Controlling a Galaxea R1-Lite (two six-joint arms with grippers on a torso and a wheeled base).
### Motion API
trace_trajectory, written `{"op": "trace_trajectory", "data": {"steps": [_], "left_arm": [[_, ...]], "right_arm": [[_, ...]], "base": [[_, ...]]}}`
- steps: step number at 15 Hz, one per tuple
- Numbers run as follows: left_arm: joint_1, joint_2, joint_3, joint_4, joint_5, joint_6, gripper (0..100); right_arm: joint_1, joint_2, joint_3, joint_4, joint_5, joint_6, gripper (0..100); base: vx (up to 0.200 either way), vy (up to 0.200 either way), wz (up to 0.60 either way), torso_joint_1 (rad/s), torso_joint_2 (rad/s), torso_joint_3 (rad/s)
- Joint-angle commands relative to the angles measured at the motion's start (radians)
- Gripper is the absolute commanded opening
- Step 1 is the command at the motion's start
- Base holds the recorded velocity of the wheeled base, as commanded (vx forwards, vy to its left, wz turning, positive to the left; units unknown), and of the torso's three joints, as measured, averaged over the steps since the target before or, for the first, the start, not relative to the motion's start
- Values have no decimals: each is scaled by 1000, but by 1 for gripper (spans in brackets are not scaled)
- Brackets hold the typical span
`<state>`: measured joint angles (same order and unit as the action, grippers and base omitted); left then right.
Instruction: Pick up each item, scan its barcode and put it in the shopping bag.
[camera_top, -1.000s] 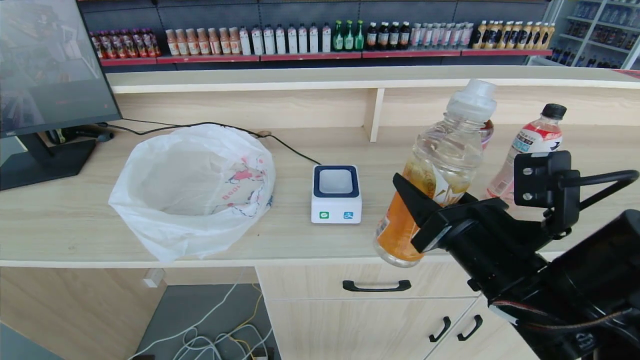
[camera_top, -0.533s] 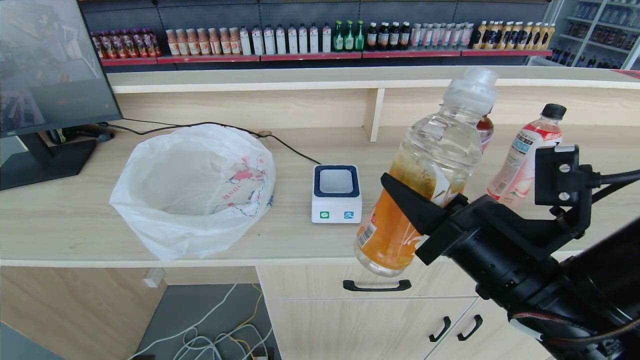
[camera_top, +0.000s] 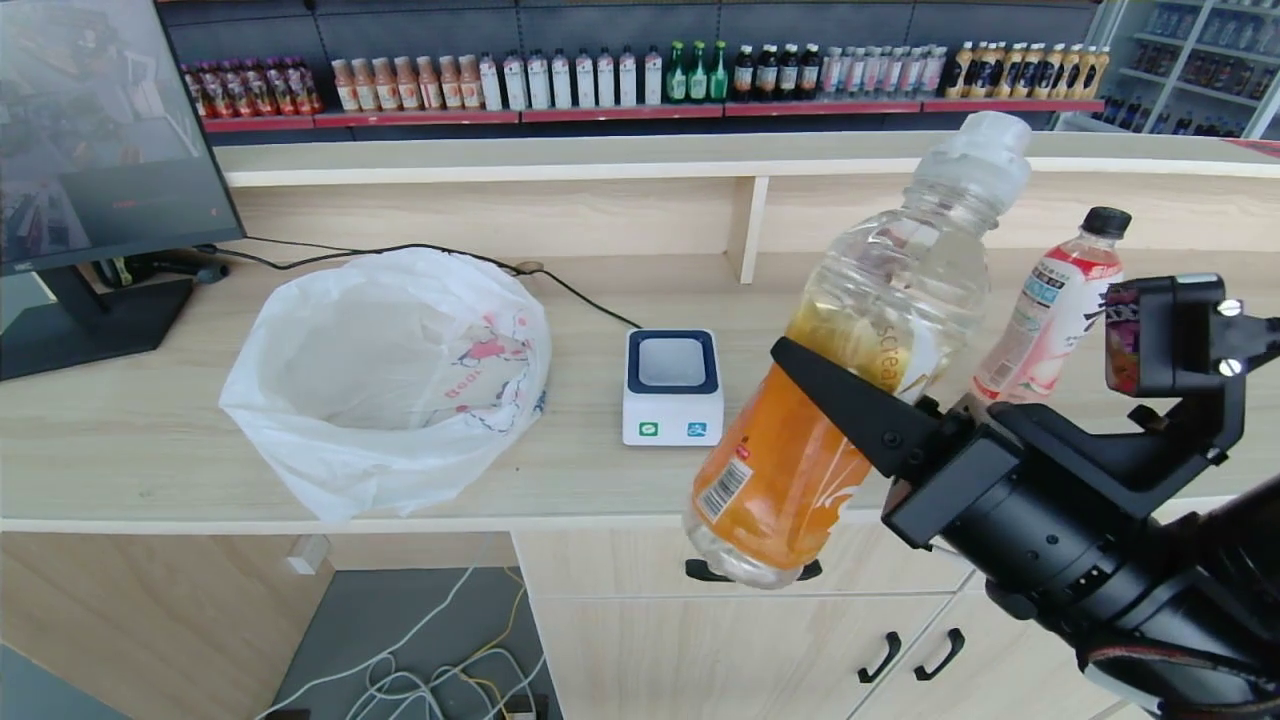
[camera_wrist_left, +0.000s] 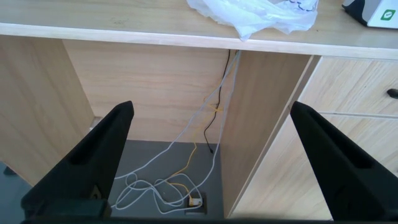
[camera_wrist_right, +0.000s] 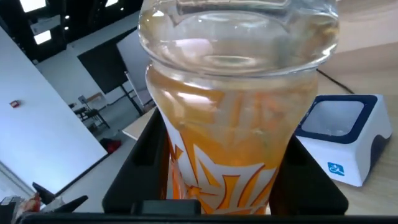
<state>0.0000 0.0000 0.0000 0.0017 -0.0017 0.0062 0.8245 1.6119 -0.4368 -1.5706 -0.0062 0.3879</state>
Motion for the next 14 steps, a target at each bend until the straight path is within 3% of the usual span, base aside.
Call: {"op": "trace_trajectory", "data": {"steps": [1,5,14], "left_arm": [[0,0,0,0,0,0,100],[0,0,0,0,0,0,100],[0,0,0,1,0,0,100]], "right_arm": [[4,5,0,0,28,45,0],[47,-49,-10,0,104,295,0],[51,-116,-17,0,104,493,0]], "base": [[0,0,0,0,0,0],[0,0,0,0,0,0],[0,0,0,0,0,0]]}}
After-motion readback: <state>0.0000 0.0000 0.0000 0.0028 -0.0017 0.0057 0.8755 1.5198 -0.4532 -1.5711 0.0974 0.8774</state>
